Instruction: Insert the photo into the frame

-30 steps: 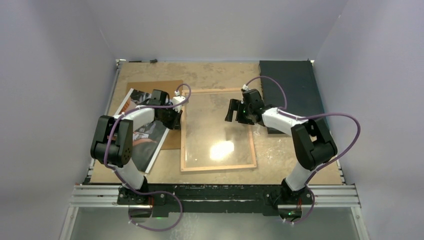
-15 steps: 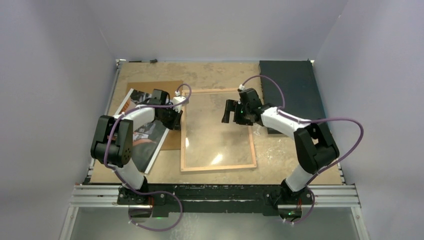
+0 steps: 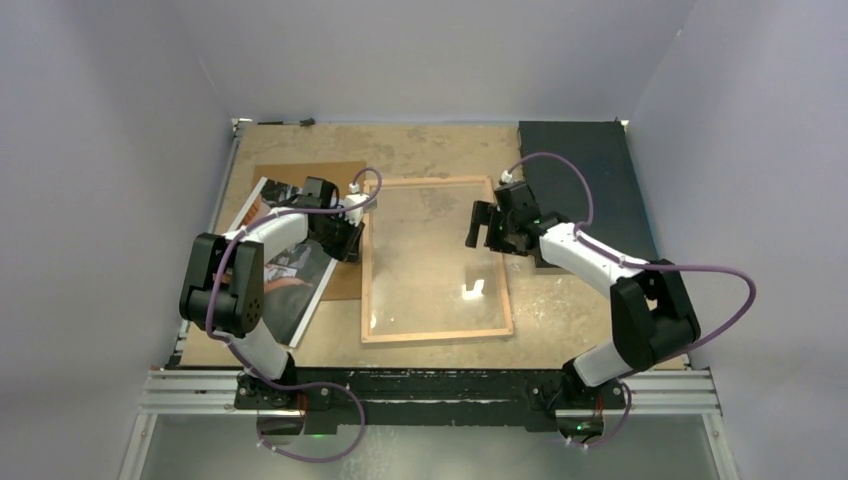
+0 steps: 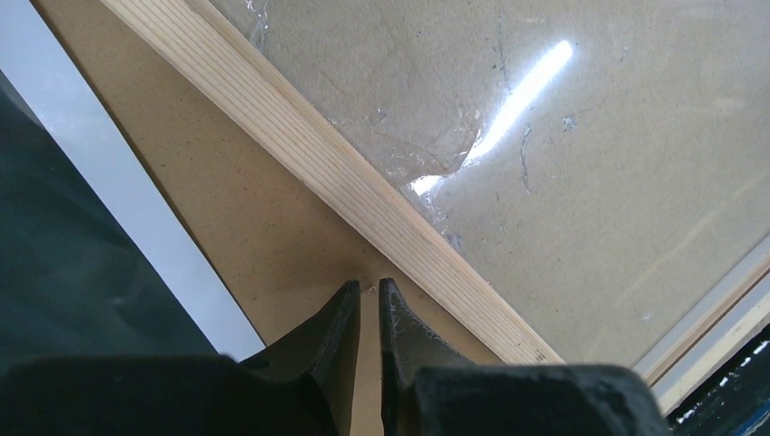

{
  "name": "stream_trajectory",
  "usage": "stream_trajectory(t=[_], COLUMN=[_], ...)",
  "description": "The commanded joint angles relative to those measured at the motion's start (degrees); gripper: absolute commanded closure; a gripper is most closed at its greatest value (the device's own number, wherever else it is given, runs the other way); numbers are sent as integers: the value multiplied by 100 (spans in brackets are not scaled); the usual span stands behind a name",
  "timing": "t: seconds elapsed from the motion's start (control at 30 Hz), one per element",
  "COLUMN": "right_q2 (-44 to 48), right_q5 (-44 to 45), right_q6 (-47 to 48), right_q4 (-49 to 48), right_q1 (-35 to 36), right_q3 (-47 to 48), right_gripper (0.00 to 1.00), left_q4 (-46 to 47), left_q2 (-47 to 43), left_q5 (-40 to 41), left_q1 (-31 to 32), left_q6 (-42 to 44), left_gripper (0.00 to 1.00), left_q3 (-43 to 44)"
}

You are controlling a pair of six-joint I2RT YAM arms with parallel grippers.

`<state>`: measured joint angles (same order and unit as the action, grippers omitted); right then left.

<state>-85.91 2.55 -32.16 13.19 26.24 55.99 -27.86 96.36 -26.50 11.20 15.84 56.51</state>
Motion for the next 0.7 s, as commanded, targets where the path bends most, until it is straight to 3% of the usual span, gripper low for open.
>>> stream_trajectory(t=[0.0, 0.23, 0.5, 0.67], right_q2=[-64, -289, -643, -337], right_q5=[502, 478, -234, -1134], right_q6=[-151, -179, -375, -542], right_q4=[-164, -632, -1245, -1403], right_q1=[-13, -53, -66, -72], right_q3=[-296, -659, -1056, -1057], right_gripper=[1, 1, 1, 1], left_q4=[202, 363, 575, 726], left_q2=[41, 167, 405, 556], left_q5=[0, 12, 45, 79], left_q1=[-39, -13, 137, 290], left_q6=[1, -86, -203, -264], left_gripper=[89, 91, 94, 96], left_q3=[4, -50, -124, -176])
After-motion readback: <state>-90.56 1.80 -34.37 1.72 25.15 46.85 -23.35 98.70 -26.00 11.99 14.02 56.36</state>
